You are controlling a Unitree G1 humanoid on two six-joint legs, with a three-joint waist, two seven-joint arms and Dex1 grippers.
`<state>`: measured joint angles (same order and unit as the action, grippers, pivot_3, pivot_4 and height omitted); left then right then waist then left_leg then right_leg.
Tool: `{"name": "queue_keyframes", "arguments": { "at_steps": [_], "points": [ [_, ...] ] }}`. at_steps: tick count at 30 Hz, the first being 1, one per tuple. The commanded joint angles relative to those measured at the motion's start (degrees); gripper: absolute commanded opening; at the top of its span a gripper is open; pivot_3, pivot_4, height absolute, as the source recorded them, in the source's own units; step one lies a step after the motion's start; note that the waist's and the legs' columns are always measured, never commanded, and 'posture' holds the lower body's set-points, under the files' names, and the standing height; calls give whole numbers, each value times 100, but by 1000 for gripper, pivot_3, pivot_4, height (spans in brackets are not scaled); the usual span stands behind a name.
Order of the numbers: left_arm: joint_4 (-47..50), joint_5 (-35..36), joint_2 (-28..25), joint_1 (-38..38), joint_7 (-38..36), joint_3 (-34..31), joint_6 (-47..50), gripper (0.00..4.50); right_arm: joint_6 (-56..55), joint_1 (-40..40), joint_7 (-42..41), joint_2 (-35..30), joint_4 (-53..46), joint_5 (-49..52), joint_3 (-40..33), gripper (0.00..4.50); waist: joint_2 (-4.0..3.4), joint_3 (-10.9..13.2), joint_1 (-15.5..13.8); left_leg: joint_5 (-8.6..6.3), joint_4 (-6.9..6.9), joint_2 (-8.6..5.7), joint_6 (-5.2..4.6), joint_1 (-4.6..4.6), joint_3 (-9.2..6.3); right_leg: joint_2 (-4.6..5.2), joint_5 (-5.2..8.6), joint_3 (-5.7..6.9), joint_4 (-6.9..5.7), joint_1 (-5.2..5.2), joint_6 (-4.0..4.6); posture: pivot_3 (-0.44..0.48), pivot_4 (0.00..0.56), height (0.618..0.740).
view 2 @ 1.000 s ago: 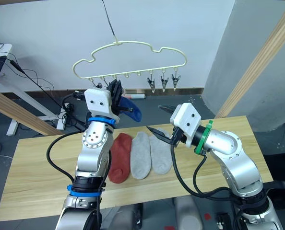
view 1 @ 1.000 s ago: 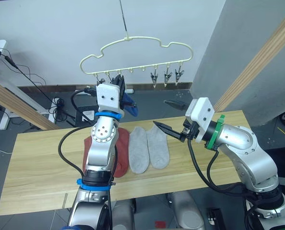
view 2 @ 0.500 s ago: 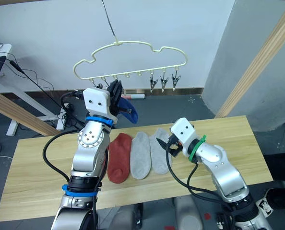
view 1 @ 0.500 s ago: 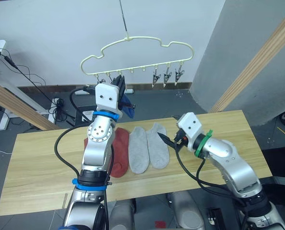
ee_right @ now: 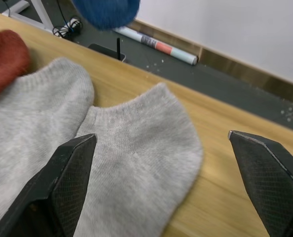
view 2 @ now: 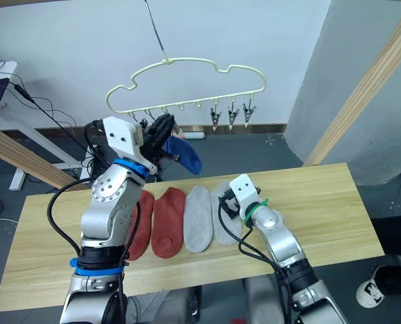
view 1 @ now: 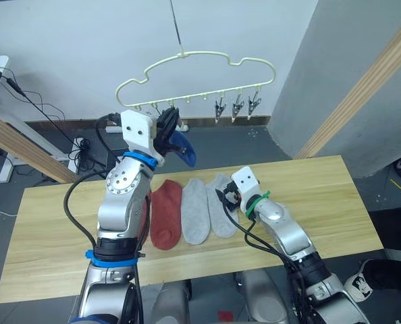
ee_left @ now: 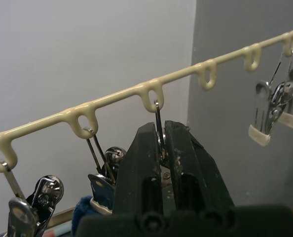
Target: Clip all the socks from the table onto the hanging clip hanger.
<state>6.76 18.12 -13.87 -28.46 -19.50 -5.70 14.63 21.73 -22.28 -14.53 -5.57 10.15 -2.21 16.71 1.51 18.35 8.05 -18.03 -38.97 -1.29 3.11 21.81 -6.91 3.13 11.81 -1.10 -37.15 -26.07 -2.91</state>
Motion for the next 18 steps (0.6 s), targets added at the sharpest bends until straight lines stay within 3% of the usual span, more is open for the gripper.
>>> {"name": "queue_keyframes", "arguments": {
  "at_steps": [1,2,5,11,16,18],
  "points": [
    [432,443,-130,-121,-239,-93,394,0,-226,-125,73,175,492,-82,-14,4479,0,0,2,0,0,0,0,0,-1,0,0,1,0,0,0,-241,346,731],
    [483,529,-168,-125,-282,-106,508,0,-198,-156,80,223,617,-102,-7,4479,0,0,2,0,0,0,0,1,-1,0,0,1,0,0,0,-241,346,731],
    [623,847,-321,-171,-389,-215,905,0,-179,-239,167,312,937,-219,-3,3902,0,0,2,0,1,1,1,1,-1,0,0,0,1,-1,0,-243,344,731],
    [722,1259,-593,-274,-474,-401,1414,0,-248,-318,205,334,1128,-326,-20,1793,0,0,8,0,0,2,0,-2,-3,-2,-2,2,-4,0,0,-253,348,731],
    [730,1368,-647,-311,-458,-449,1568,0,-407,-275,8,234,562,-440,82,25,-1,0,-1,1,-1,0,1,-1,-2,-2,-2,1,-2,0,1,-254,351,731],
    [744,1407,-645,-319,-454,-449,1618,0,-464,-272,-111,156,273,-491,166,25,-1,0,1,1,-1,0,1,1,-3,-1,-2,2,1,0,1,-255,351,731]
  ]
}}
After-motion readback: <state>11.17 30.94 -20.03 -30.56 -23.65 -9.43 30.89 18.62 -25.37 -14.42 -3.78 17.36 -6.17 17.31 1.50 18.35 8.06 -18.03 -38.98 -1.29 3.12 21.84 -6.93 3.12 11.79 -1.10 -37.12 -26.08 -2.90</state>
